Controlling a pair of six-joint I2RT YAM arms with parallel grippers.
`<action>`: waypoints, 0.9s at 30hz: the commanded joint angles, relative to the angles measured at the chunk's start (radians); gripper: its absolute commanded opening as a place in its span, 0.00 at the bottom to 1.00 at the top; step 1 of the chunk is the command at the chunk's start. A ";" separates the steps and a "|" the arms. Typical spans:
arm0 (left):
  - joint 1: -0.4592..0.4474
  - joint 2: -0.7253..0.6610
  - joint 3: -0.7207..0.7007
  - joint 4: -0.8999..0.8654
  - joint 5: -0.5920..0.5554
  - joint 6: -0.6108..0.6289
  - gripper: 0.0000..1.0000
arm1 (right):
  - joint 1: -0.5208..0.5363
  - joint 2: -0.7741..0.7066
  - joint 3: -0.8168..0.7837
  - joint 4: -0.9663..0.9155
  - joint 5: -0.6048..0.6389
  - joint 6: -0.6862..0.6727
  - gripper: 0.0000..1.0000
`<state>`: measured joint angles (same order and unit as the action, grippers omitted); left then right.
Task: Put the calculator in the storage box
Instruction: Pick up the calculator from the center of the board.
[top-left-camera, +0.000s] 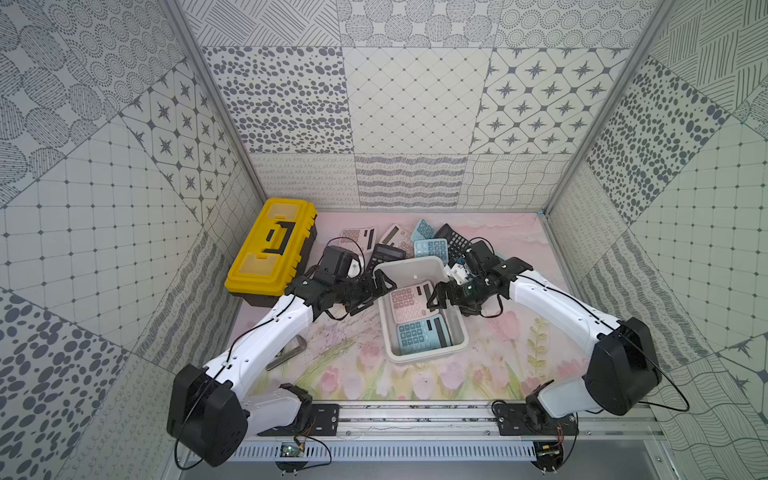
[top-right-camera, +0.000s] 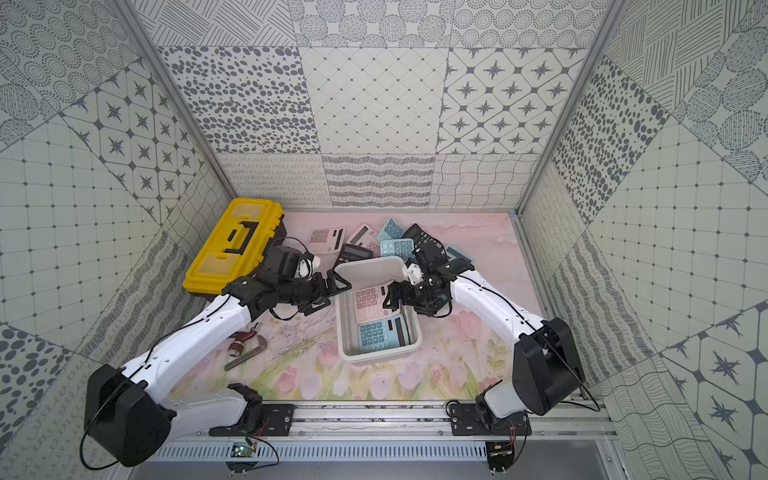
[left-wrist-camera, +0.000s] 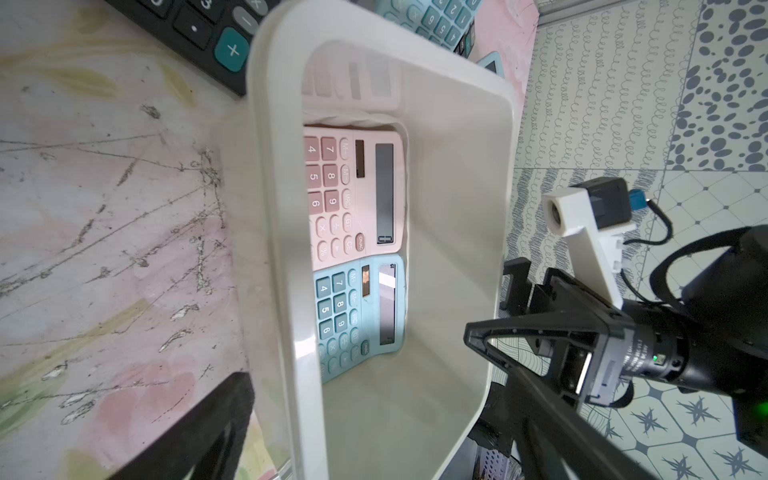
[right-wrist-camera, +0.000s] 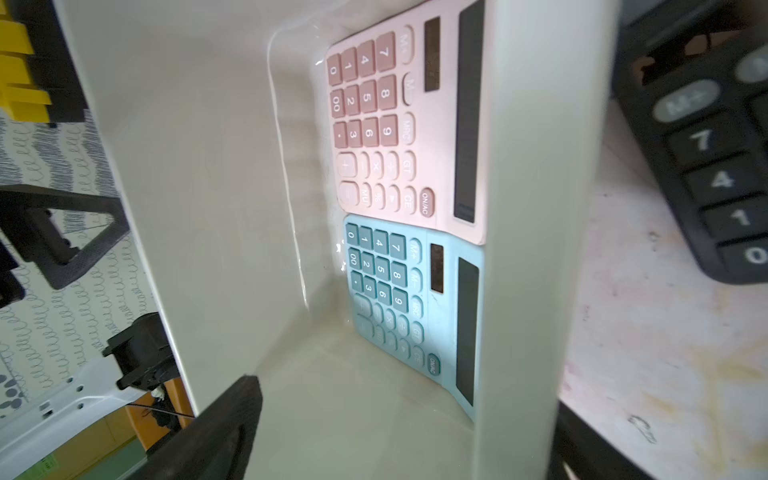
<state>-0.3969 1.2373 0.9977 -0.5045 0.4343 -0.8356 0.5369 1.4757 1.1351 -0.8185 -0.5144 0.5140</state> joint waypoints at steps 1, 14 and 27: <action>0.018 -0.010 0.026 -0.045 -0.045 0.065 1.00 | 0.029 -0.004 -0.003 0.134 -0.079 0.049 0.97; 0.061 -0.065 0.077 -0.136 -0.095 0.121 1.00 | 0.090 0.039 0.032 0.268 -0.093 0.147 0.97; -0.020 0.093 0.416 -0.220 -0.071 0.285 1.00 | -0.241 -0.317 -0.209 0.243 -0.017 0.191 0.97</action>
<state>-0.3740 1.2572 1.2865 -0.6785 0.3416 -0.6746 0.3504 1.1965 0.9833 -0.5865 -0.5449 0.6895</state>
